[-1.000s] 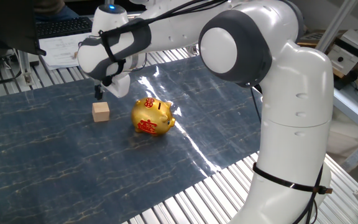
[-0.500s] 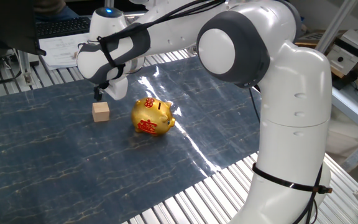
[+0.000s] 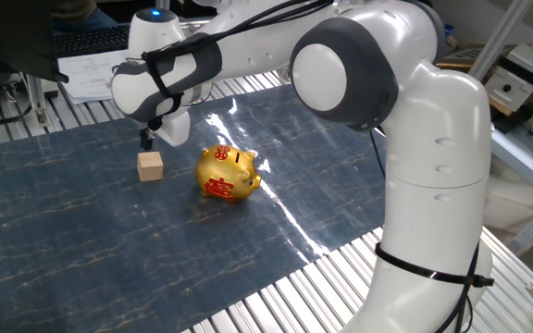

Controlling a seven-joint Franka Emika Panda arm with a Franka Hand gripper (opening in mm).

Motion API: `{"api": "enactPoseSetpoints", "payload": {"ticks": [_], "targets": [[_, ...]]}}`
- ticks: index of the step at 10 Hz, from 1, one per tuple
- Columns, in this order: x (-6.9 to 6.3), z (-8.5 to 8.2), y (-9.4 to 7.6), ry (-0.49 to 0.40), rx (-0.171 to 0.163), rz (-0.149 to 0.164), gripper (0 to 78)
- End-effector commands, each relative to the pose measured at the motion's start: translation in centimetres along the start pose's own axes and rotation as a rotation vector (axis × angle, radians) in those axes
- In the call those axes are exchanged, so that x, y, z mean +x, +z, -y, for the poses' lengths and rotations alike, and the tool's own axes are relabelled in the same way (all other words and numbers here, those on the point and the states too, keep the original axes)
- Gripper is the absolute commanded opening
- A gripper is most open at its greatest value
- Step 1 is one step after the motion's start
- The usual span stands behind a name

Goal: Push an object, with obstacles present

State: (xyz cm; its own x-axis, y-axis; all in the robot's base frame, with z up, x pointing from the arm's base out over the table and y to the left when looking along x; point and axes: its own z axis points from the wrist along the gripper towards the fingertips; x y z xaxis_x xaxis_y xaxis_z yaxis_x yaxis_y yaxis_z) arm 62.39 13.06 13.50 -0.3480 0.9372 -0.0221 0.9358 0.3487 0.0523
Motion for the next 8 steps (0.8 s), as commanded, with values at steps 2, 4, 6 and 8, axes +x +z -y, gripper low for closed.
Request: {"api": "enactPoseSetpoints", "payload": {"ticks": [2,4,6,8], "targets": [[-0.03,-0.10,-0.15,-0.093,0.036,-0.021,0.0],[-0.03,-0.10,-0.15,-0.123,0.043,-0.031,0.0],[-0.07,-0.22,-0.18,-0.106,0.041,-0.032,0.0],[-0.44,-1.07,-0.47,-0.090,0.036,-0.034,0.0]]}}
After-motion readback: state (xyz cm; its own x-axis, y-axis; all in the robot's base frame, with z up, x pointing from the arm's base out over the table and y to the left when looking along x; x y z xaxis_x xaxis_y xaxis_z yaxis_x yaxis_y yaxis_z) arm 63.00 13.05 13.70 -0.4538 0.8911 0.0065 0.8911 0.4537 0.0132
